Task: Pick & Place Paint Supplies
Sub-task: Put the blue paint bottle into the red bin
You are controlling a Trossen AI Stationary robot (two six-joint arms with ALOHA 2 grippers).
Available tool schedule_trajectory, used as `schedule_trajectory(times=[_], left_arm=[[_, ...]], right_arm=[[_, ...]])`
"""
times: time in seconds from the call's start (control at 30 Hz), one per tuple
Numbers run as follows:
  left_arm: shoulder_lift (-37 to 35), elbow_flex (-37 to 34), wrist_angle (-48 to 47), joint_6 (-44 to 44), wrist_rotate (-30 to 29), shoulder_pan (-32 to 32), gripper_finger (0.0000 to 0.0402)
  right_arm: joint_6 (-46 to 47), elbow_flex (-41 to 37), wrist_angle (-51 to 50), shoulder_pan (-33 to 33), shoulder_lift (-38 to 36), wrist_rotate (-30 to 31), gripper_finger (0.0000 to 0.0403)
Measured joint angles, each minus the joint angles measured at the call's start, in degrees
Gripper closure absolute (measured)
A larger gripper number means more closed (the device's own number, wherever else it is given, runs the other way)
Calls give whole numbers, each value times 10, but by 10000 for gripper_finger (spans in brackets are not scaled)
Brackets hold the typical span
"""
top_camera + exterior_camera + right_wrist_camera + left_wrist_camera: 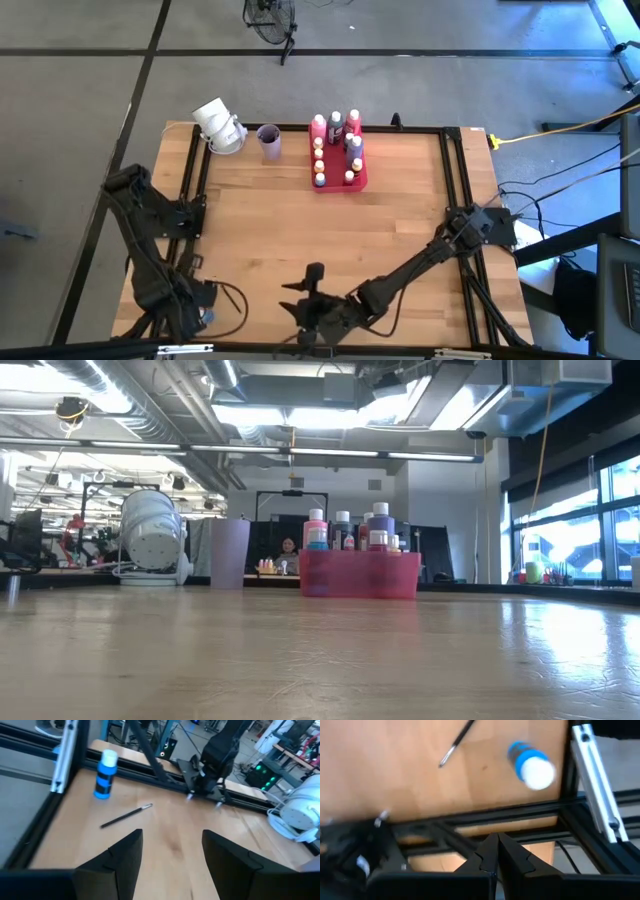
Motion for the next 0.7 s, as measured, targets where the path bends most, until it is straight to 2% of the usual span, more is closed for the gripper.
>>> schedule_trajectory(times=[0.17,0.27,0.43,0.6,0.7], left_arm=[[11,0,16,58,0,1,398],[14,0,18,9,0,1,398],[13,0,27,-103,23,1,398],[13,0,33,-79,26,1,396],[13,0,33,-97,9,-2,396]], right_arm=[[-5,0,-6,-15,0,-3,194],[-6,1,1,-15,0,-3,194],[-61,12,-1,-5,-1,2,194],[-67,12,-6,-2,-1,73,194],[-68,12,-10,-3,-1,91,194]])
